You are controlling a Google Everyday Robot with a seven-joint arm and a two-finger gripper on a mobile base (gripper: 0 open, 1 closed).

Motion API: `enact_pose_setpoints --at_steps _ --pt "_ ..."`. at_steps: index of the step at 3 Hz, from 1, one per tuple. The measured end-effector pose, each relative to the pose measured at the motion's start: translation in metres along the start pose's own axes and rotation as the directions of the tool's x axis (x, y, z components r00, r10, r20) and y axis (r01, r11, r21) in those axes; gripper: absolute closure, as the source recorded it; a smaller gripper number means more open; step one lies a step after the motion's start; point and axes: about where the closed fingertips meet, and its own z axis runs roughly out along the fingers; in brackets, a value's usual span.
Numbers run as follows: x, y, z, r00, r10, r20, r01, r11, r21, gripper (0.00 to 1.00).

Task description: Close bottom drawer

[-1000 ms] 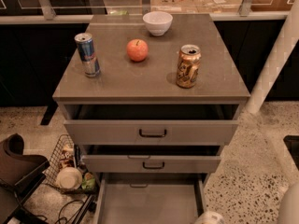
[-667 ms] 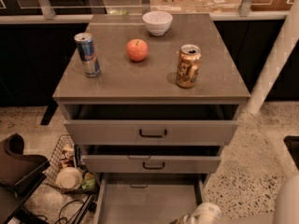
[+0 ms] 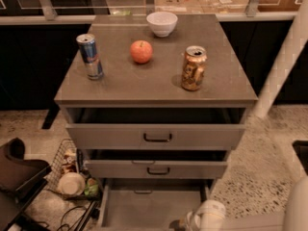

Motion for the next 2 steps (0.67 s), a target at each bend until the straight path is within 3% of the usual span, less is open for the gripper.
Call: enact_pose_setpoints --at_steps 1,2 --pt "-0.001 0.002 -0.001 1.0 0.0 0.0 0.0 1.0 0.0 1.0" --pt "-0.001 -0.039 -0.02 0.998 -0.065 -0.02 0.066 0.9954 0.07 1.0"
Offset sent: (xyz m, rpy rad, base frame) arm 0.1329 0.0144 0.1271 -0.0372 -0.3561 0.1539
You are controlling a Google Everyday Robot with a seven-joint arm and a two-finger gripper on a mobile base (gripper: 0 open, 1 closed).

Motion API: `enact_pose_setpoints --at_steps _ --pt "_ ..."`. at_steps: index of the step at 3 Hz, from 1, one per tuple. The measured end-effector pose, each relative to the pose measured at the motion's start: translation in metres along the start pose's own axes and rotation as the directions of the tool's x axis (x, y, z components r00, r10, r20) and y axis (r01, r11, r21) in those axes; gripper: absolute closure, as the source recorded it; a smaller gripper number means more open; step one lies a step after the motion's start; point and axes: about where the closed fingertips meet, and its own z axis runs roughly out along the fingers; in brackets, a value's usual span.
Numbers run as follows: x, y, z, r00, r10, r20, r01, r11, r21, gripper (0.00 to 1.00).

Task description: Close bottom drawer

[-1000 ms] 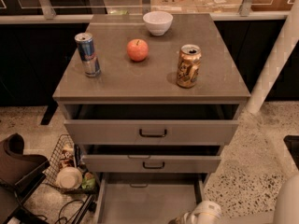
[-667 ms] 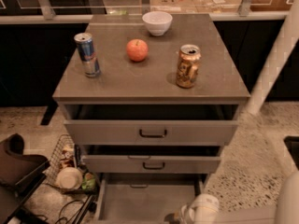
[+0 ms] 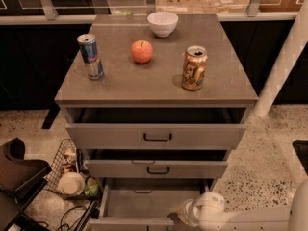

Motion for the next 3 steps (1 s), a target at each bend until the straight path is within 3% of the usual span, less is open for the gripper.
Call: enact_pose_setpoints --at_steps 1,2,3 --pt "0.0 0.0 0.0 1.0 0.0 0.0 0.0 1.0 0.0 1.0" --pt "0.004 0.008 -0.017 0.998 0.019 -0.059 -0.021 0.9995 -0.022 1.0" --pt "0.012 0.036 -0.053 0.984 0.075 -0.159 -0.086 0.994 -0.067 1.0"
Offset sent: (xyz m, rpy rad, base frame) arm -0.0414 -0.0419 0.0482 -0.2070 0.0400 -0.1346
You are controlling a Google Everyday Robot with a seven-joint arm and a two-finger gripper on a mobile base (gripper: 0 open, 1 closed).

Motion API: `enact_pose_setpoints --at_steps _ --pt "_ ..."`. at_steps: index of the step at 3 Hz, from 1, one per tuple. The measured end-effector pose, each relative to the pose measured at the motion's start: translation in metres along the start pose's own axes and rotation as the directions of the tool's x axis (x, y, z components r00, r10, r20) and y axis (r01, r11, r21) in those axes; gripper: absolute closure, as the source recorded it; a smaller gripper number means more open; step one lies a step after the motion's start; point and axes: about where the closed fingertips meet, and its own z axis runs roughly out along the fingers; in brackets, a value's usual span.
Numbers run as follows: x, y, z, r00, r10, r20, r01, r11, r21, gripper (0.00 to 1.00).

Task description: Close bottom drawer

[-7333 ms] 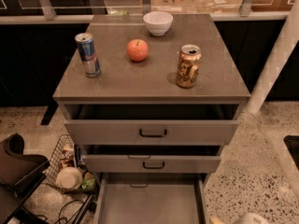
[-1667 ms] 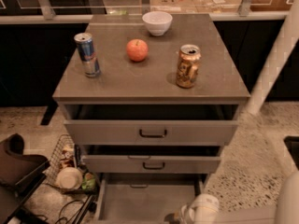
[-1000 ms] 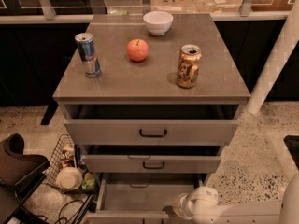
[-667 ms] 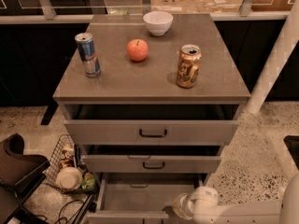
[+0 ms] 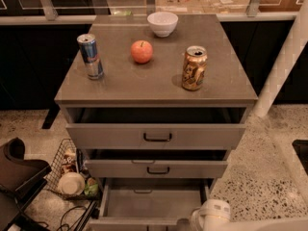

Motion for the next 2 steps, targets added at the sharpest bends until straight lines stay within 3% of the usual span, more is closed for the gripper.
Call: enact_pose_setpoints --at_steps 1,2 --pt "0.012 0.03 -0.015 0.998 0.056 -0.029 -0.058 0.9957 -0.072 1.0" --pt "0.015 0.063 -0.005 0.99 0.14 0.017 -0.136 0.9792 -0.15 1.0"
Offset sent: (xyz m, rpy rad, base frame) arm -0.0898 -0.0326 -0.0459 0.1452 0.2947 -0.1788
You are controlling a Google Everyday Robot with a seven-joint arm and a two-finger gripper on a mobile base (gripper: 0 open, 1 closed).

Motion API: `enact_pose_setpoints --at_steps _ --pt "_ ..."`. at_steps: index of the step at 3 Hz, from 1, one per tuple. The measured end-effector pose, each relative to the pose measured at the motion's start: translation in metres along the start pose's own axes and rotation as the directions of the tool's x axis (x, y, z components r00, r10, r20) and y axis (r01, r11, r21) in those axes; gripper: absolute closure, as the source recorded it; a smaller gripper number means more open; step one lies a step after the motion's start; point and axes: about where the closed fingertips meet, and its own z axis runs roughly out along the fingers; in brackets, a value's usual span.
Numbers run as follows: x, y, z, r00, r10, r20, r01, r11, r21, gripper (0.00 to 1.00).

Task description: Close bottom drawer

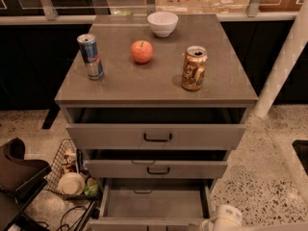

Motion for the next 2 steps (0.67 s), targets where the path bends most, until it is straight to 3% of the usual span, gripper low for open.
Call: enact_pose_setpoints --at_steps 1,2 --pt "-0.003 0.025 0.029 0.995 0.053 0.085 -0.048 0.9972 -0.058 1.0" --pt "-0.016 0.036 0.056 0.987 0.057 0.153 -0.044 0.9955 -0.084 1.0"
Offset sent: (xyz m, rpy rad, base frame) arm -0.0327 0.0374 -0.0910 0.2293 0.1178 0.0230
